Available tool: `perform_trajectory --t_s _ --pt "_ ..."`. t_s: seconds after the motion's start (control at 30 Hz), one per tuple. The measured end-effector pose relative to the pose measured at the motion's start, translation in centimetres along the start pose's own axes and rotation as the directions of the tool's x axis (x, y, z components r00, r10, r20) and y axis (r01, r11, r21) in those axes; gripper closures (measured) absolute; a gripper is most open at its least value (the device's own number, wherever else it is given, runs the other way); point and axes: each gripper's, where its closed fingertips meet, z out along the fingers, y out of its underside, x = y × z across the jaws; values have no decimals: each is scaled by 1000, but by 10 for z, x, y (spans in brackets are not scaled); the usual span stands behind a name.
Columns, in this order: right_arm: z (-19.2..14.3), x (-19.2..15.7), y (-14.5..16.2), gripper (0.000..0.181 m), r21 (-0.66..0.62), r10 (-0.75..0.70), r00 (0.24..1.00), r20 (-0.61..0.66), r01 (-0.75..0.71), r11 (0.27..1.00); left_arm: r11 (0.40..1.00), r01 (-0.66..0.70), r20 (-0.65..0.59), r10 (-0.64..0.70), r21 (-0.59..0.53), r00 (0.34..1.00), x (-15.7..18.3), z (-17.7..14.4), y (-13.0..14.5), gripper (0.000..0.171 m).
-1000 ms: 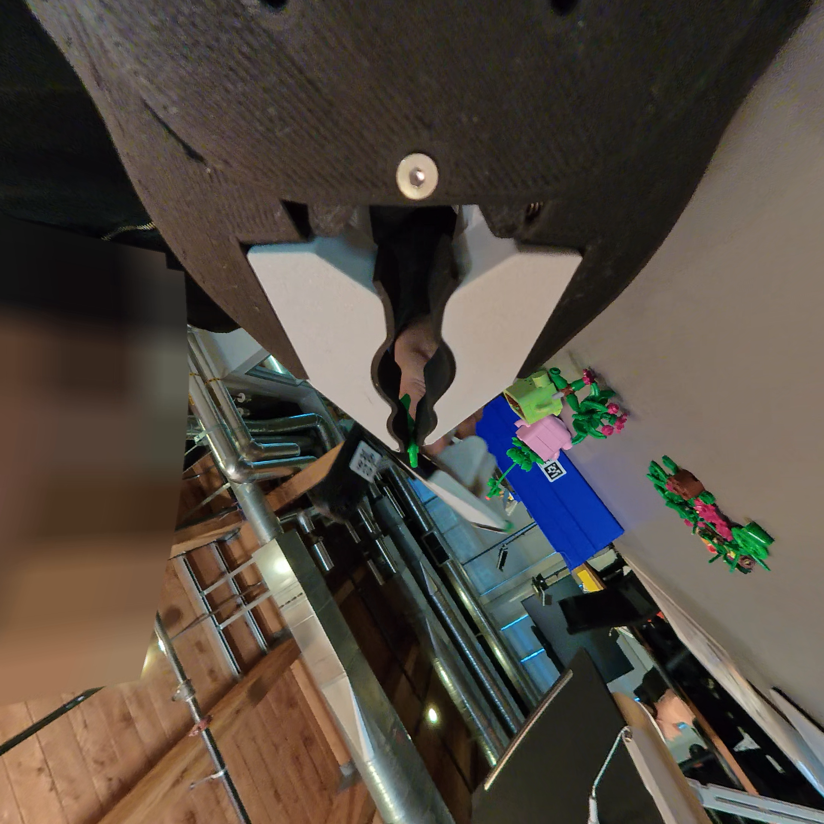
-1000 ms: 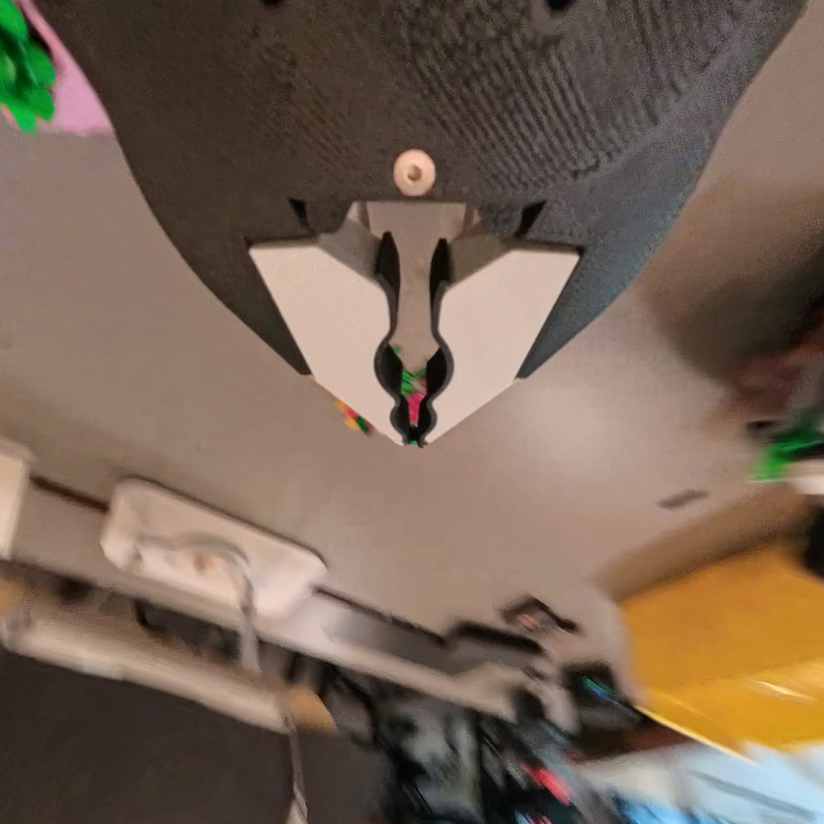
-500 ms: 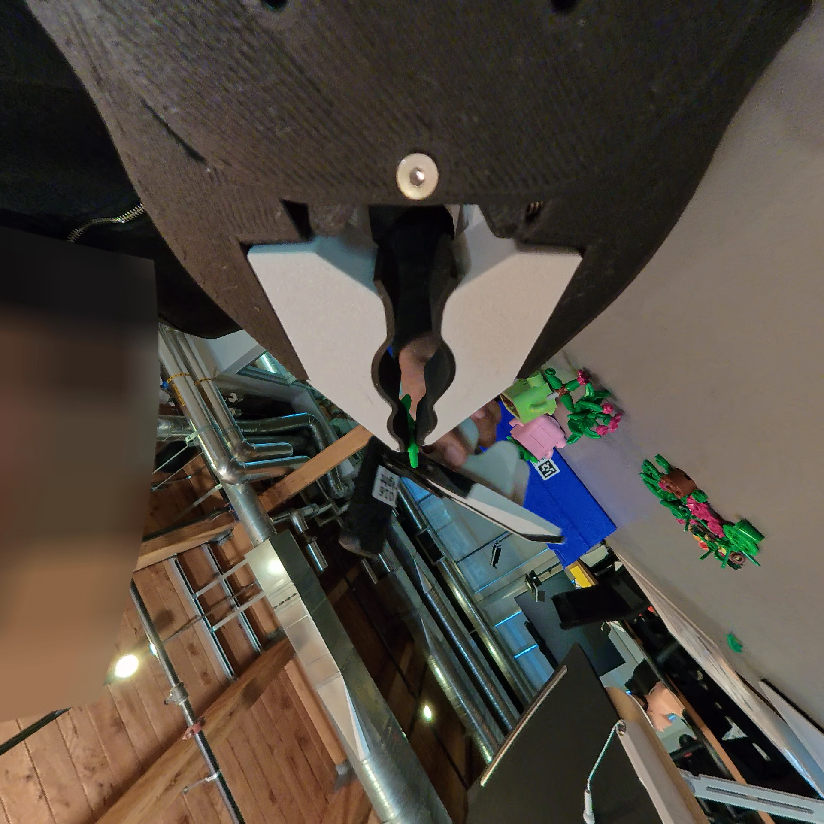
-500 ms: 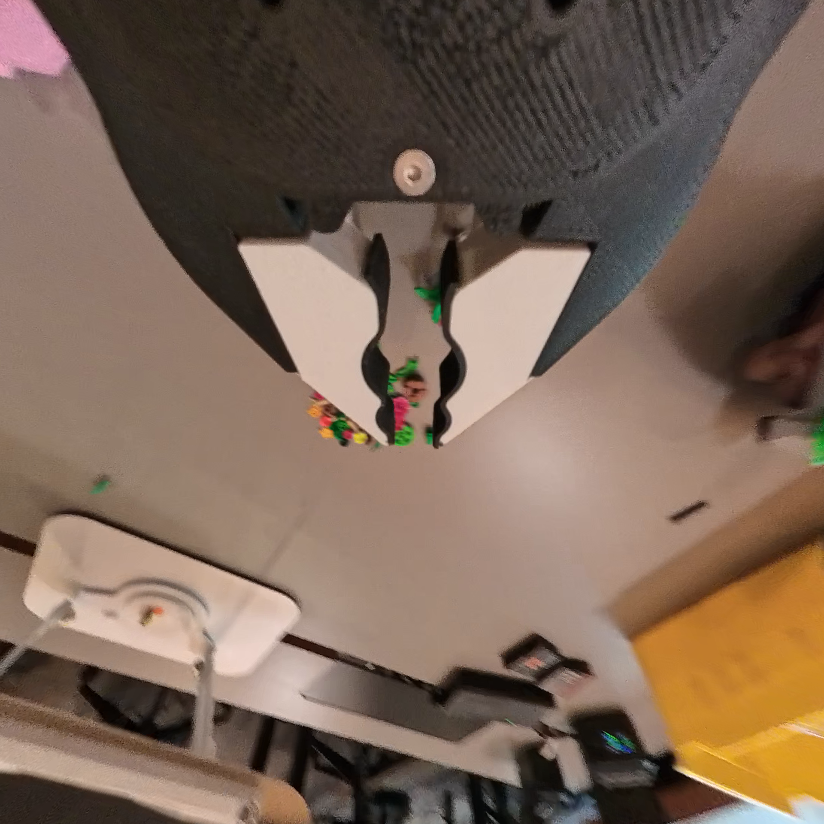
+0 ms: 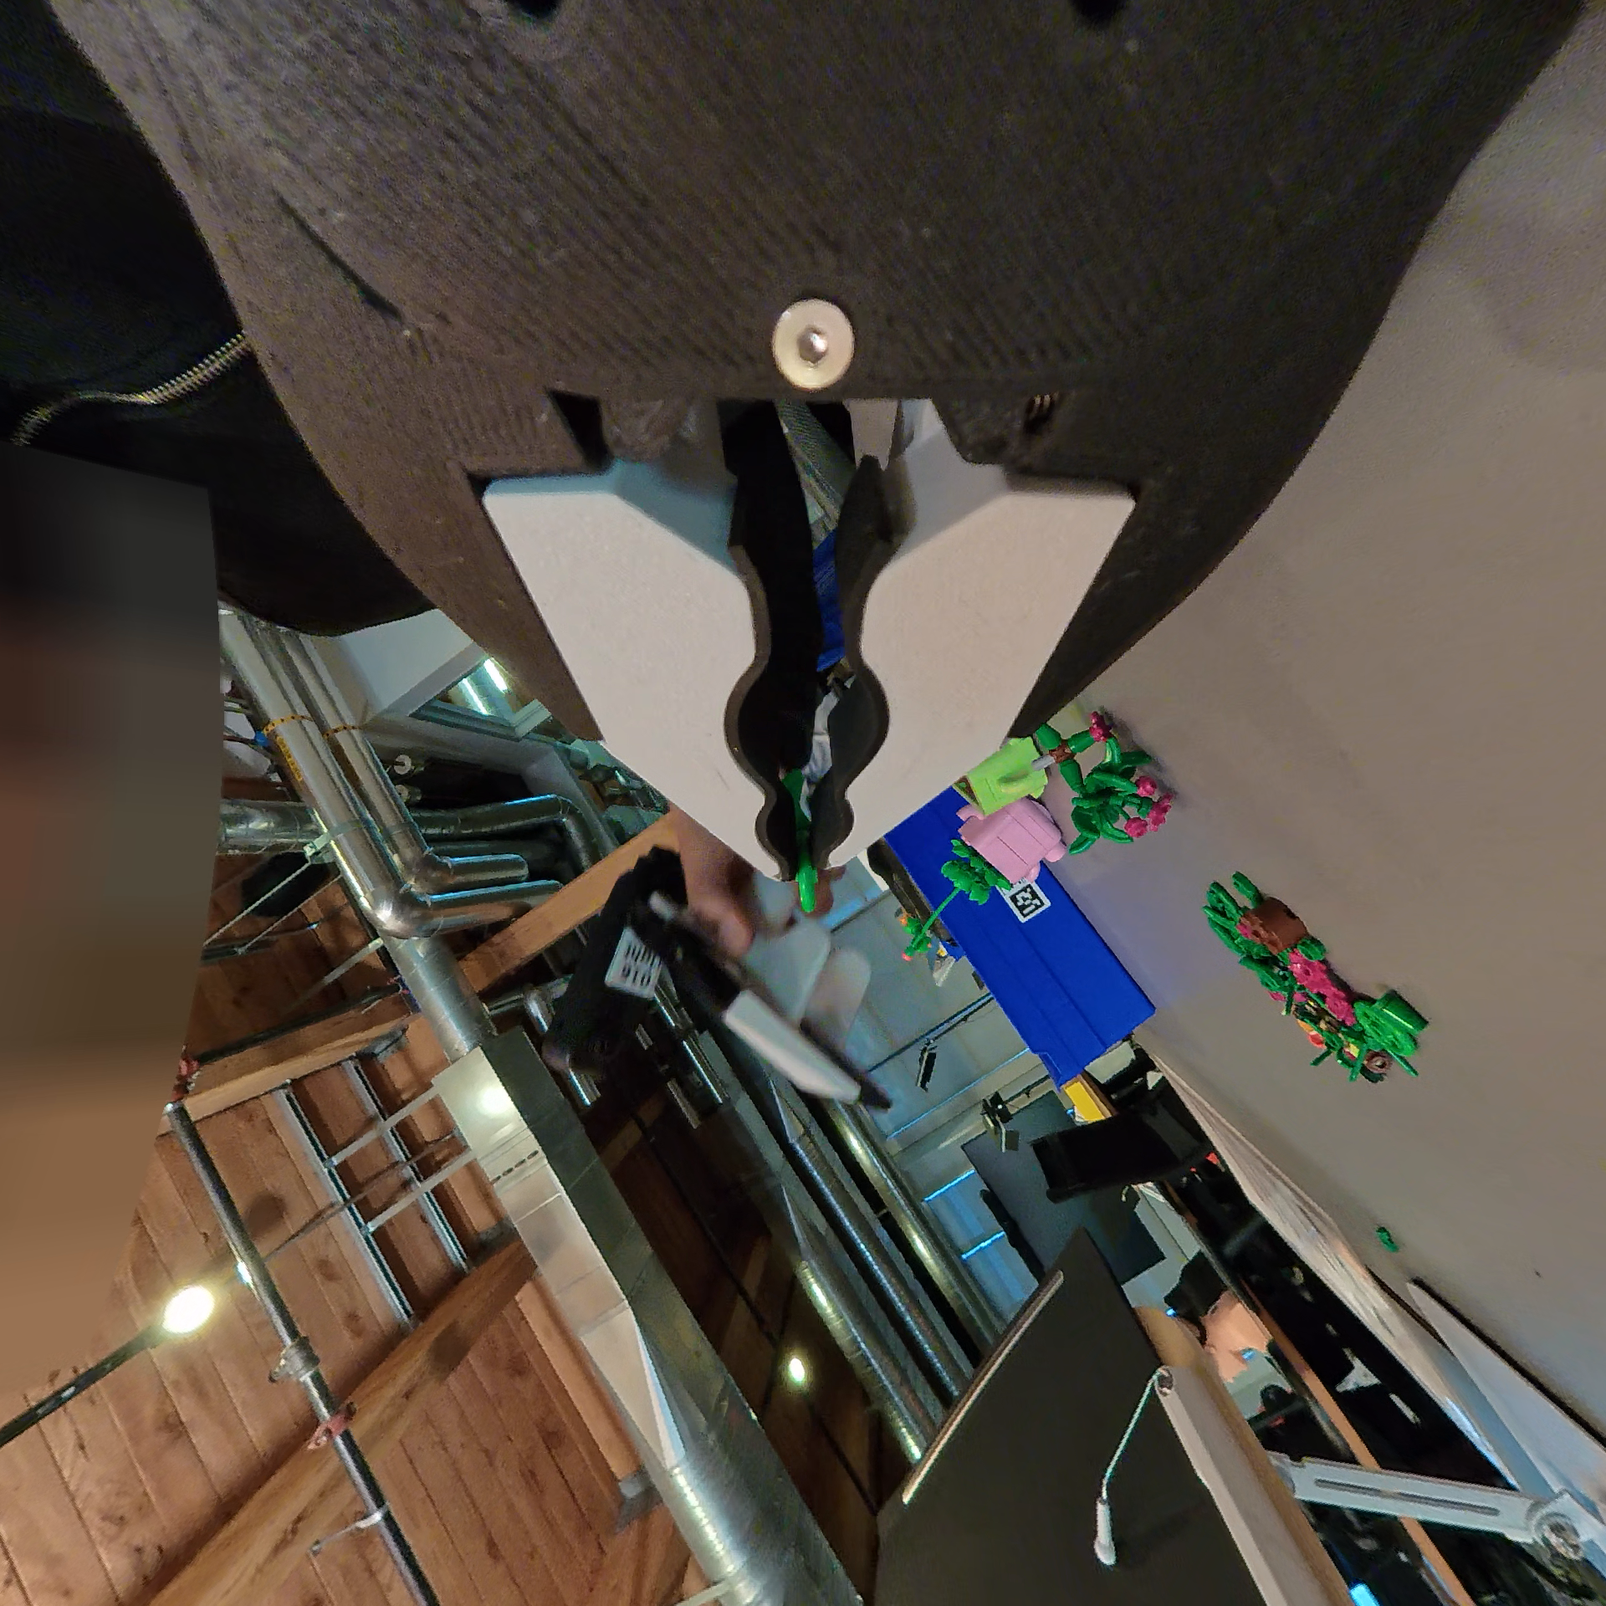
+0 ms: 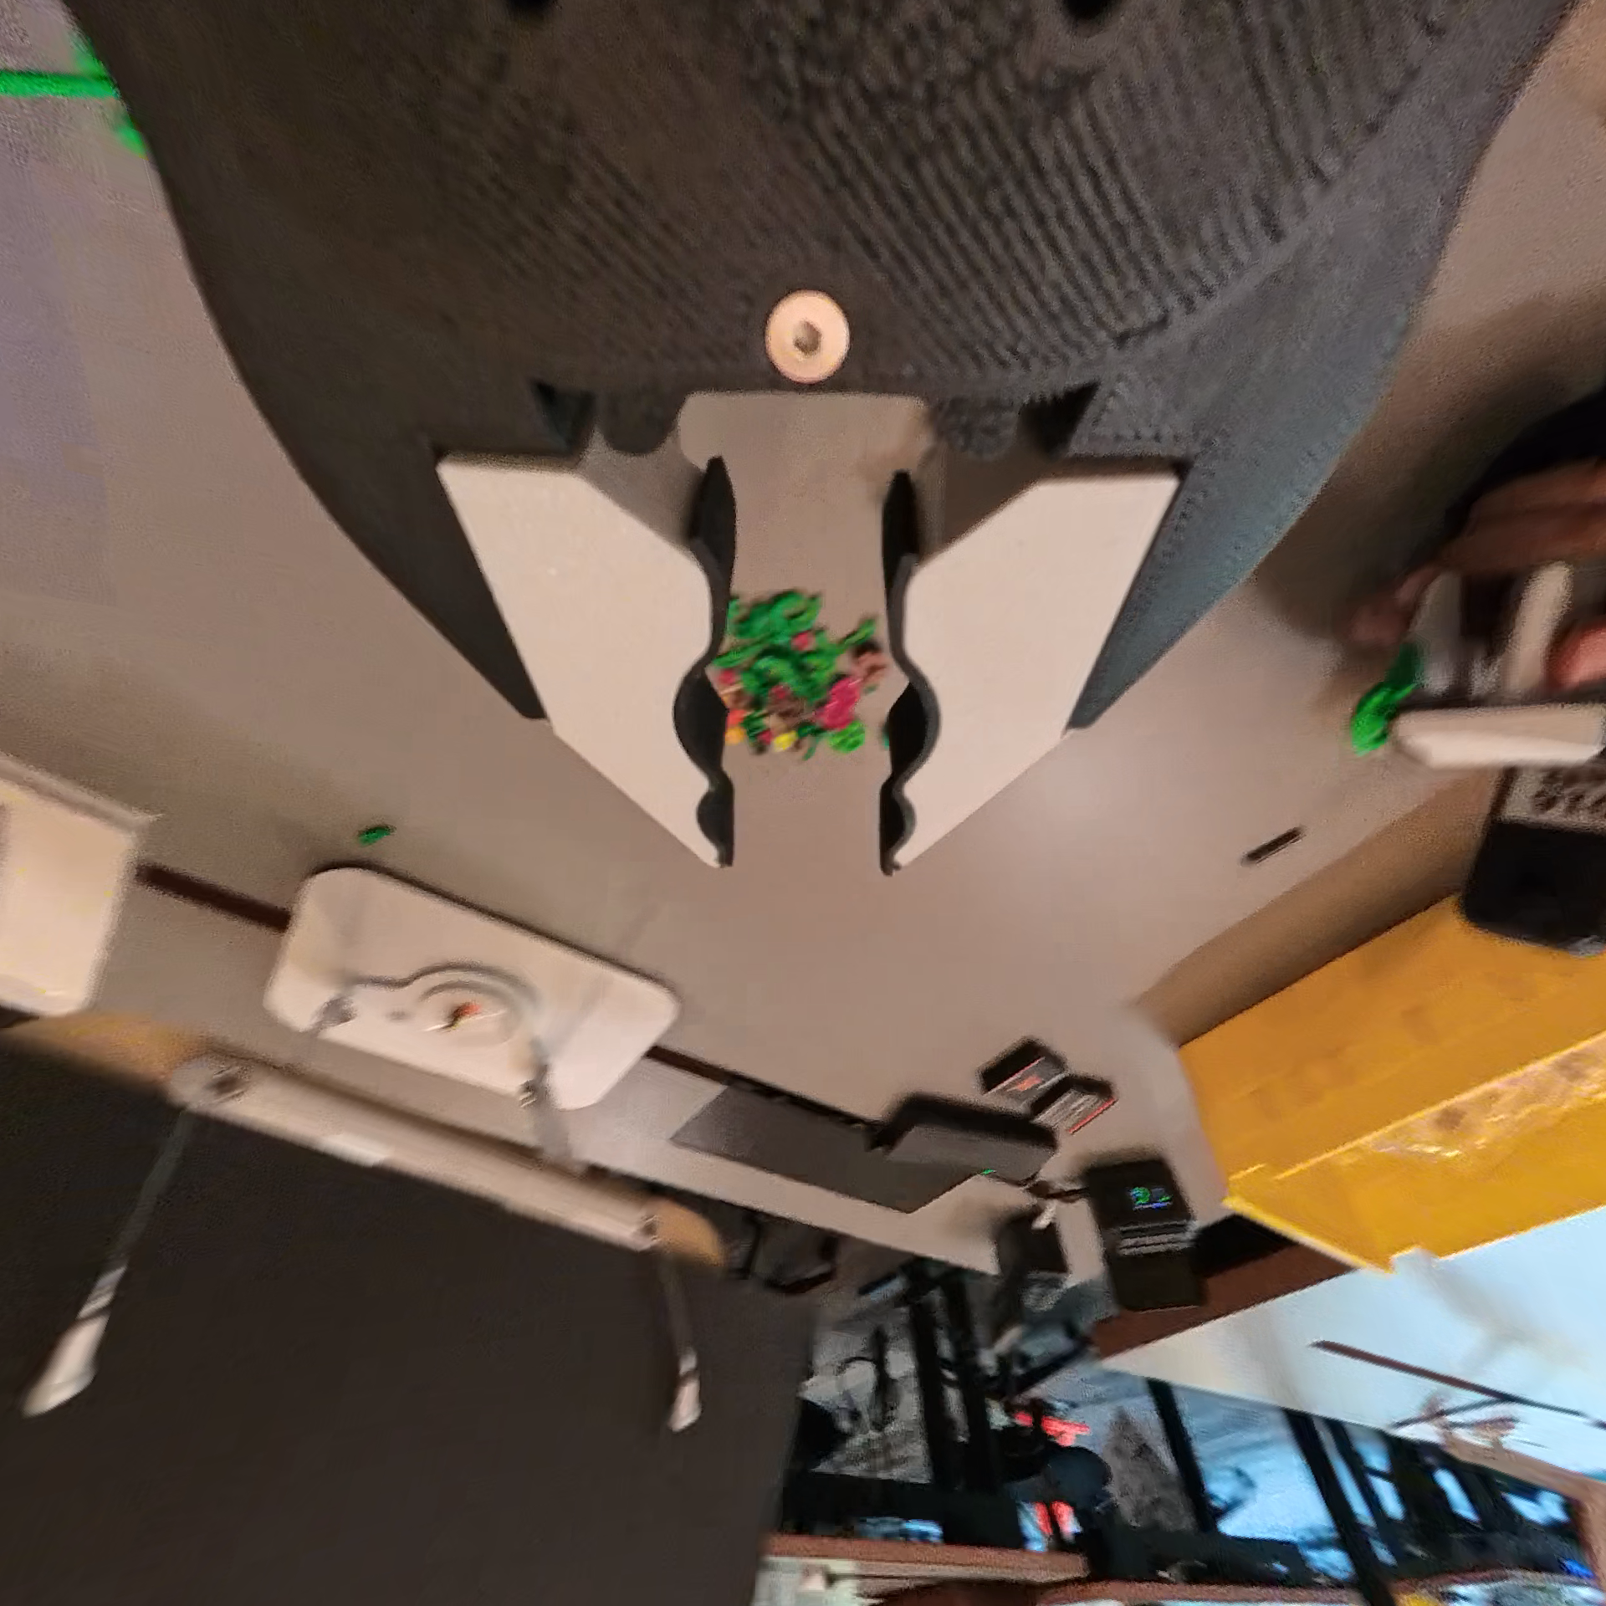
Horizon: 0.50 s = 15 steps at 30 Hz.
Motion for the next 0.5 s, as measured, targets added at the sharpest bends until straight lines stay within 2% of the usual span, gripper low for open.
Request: perform_trajectory --t_s 0.07,0.13,0.23,0.33,0.4,0.43,0.5 --pt "7 33 -21 154 -68 -23 999 -39 20 998 1000 -4 2 4 1 1000 0 0 0 171" --pt "27 70 -23 152 -225 -42 998 -54 29 974 1000 -5 0 5 -2 1000 1 0 0 171" --pt "67 122 -2 156 -471 -18 996 -88 -26 882 1000 -2 -4 2 -5 1000 1 0 1 171" --pt "98 137 29 150 -610 55 993 -102 -106 786 1000 5 -4 -5 -1 1000 0 1 -1 171" --pt "117 149 40 143 -588 117 975 -187 -207 782 1000 9 -8 -9 -1 1000 0 1 -2 171" --pt "126 157 41 141 -534 193 951 -242 -297 792 1000 13 -12 -13 -1 1000 0 1 -2 171" --pt "141 174 39 151 -355 416 851 -321 -516 780 1000 21 -20 -21 3 1000 0 0 -3 171"
